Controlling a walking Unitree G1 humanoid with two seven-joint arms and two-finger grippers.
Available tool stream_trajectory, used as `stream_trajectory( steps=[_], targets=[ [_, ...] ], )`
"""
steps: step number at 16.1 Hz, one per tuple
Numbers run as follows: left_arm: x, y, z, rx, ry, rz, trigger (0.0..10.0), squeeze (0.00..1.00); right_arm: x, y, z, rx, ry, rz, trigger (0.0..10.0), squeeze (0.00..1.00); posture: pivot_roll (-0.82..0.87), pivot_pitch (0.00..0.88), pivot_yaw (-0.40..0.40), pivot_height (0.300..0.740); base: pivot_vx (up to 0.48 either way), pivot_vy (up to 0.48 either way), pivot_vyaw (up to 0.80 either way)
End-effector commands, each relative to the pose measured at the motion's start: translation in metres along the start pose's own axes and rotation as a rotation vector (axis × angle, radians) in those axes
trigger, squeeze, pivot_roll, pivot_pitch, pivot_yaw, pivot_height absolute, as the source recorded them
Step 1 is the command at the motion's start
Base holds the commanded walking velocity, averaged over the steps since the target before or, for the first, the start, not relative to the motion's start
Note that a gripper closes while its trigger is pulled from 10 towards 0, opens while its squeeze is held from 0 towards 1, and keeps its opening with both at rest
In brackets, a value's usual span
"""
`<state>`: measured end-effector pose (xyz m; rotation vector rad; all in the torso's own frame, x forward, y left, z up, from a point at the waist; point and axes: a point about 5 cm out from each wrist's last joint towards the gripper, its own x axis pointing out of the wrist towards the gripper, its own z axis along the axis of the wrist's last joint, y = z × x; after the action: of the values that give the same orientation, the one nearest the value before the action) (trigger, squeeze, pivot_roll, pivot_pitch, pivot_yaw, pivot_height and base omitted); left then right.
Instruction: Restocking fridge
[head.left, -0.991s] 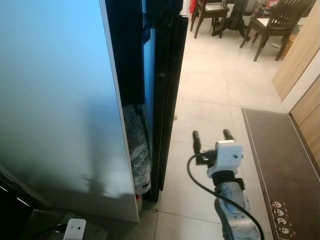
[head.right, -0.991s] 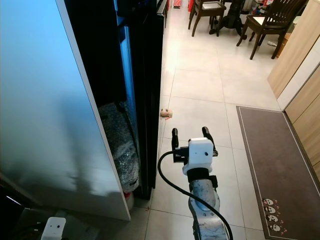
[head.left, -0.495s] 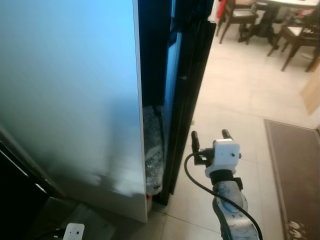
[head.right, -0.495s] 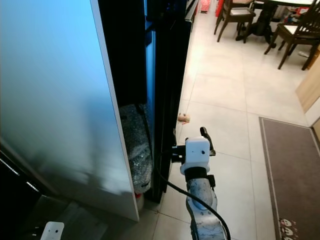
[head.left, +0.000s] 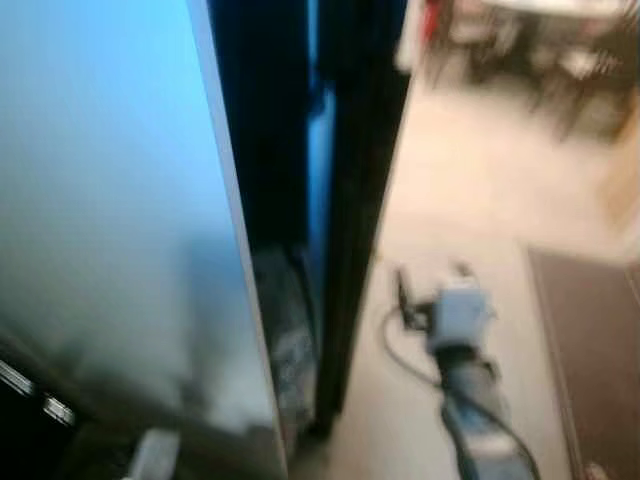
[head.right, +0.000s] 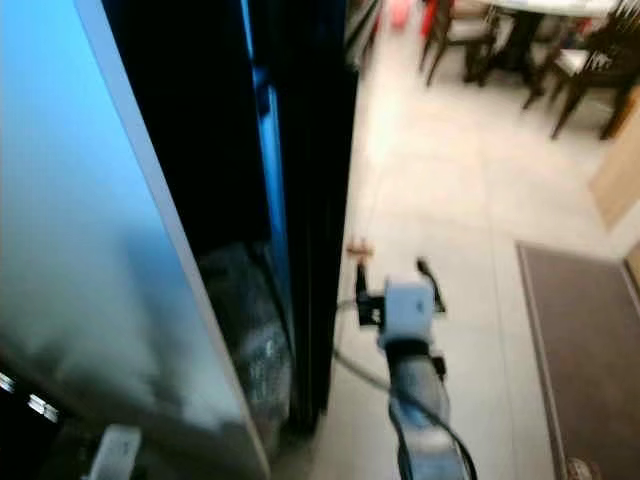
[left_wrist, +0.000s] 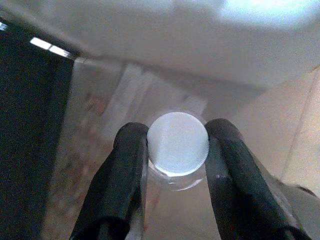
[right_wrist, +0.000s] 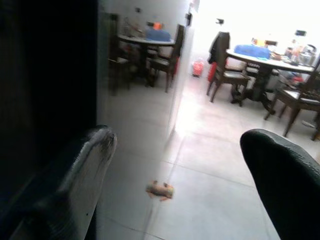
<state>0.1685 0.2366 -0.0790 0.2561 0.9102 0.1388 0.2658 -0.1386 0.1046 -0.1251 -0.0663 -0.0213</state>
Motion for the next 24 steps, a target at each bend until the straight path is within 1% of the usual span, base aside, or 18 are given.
stream_trajectory(
  steps=[1,6,8,9,10,13,14,15,17,19,22,23,24],
  targets=[
    [-0.002,0.012,-0.008,0.014,0.017,0.027,10.0,0.0,0.0,0.008,0.007,0.017,-0.024,0.02,10.0,0.0,-0.12,0.0,0.001,0.74,0.0,0.0,0.0],
    [-0.003,0.011,-0.012,0.006,0.025,0.027,10.0,0.0,-0.005,0.006,0.01,0.026,-0.034,-0.012,10.0,0.0,-0.12,0.0,-0.003,0.74,0.0,0.0,0.0],
    [-0.004,0.009,-0.016,0.009,0.044,0.022,10.0,0.0,-0.013,-0.002,0.011,-0.014,-0.037,-0.095,10.0,0.0,-0.12,0.0,-0.004,0.74,0.0,0.0,0.0],
    [-0.004,0.009,-0.016,0.009,0.044,0.021,10.0,0.0,-0.018,-0.003,0.009,-0.01,-0.022,-0.095,10.0,0.0,-0.12,0.0,-0.004,0.74,0.0,0.0,0.0],
    [-0.004,0.009,-0.017,0.01,0.045,0.02,10.0,0.0,-0.02,-0.002,0.008,-0.002,-0.011,-0.068,10.0,0.0,-0.13,0.0,-0.004,0.74,0.0,0.0,0.0],
    [-0.004,0.007,-0.018,0.012,0.051,0.016,10.0,0.0,-0.024,0.013,0.013,-0.025,-0.017,0.123,10.0,0.0,-0.13,0.0,-0.01,0.74,0.0,0.0,0.0],
    [-0.004,0.007,-0.018,0.011,0.051,0.016,10.0,0.0,-0.025,0.018,0.014,-0.011,-0.01,0.168,10.0,0.0,-0.13,0.0,-0.01,0.74,0.0,0.0,0.0],
    [-0.005,0.007,-0.018,0.011,0.053,0.016,10.0,0.0,-0.03,0.027,0.011,-0.02,0.029,0.252,10.0,0.0,-0.12,0.0,-0.017,0.74,0.0,0.0,0.0],
    [-0.005,0.007,-0.02,0.007,0.057,0.018,10.0,0.0,-0.036,0.033,0.012,-0.015,0.041,0.31,10.0,0.0,-0.13,0.0,-0.018,0.74,0.0,0.0,0.0],
    [-0.006,0.006,-0.022,0.008,0.062,0.018,10.0,0.0,-0.037,0.035,0.011,-0.042,0.043,0.339,10.0,0.0,-0.13,0.0,-0.019,0.74,0.0,0.0,0.0],
    [-0.006,0.006,-0.022,0.008,0.062,0.018,10.0,0.0,-0.036,0.034,0.012,-0.042,0.051,0.343,10.0,0.0,-0.13,0.0,-0.019,0.74,0.0,0.0,0.0],
    [-0.006,0.006,-0.021,0.006,0.061,0.019,10.0,0.0,-0.03,0.035,0.012,-0.048,0.04,0.333,10.0,0.0,-0.13,0.0,-0.02,0.74,0.0,0.0,0.0],
    [-0.005,0.006,-0.02,0.004,0.059,0.02,10.0,0.0,-0.017,0.036,0.011,-0.053,0.024,0.325,10.0,0.0,-0.13,0.0,-0.019,0.74,0.0,0.0,0.0]
  ],
)
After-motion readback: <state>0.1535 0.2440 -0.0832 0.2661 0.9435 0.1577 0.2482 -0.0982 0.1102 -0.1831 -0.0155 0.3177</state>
